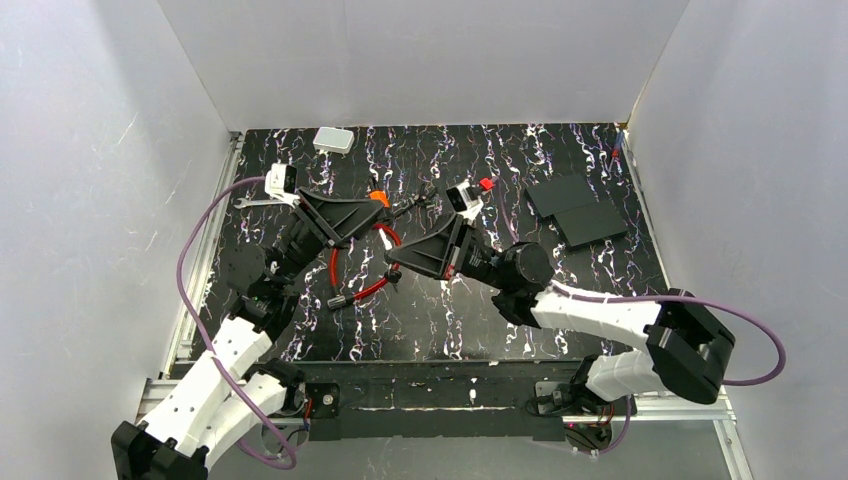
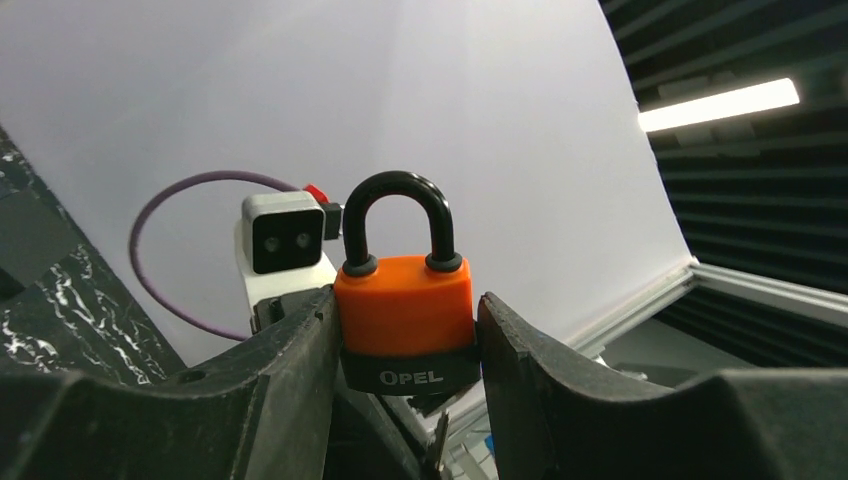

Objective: Unlock with the key

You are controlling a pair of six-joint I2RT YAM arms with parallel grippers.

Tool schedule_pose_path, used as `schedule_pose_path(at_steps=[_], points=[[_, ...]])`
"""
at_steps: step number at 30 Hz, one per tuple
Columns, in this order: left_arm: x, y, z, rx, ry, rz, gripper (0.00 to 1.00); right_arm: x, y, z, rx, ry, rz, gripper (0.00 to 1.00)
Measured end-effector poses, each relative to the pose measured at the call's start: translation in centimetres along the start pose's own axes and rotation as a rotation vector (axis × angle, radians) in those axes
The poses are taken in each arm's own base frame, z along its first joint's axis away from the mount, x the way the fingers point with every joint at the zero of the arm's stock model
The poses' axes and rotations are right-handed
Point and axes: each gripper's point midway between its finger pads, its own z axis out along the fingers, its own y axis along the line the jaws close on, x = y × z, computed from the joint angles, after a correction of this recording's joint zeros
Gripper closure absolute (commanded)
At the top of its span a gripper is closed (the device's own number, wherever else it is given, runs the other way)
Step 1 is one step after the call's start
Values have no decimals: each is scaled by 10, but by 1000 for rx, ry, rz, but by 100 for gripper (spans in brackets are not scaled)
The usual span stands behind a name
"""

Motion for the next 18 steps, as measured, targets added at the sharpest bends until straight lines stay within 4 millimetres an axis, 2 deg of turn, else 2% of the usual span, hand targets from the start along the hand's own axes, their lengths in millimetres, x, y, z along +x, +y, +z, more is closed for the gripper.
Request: schedule_pose_path(at_steps=[8, 11, 18], points=[[2, -39, -1, 142, 29, 46, 100, -9, 35, 12, -151, -13, 27, 99], [2, -48, -1, 181, 29, 51, 100, -9, 30, 13, -163, -13, 63, 99], [1, -52, 0, 210, 28, 49, 100, -9, 11, 19, -132, -9, 141, 99]])
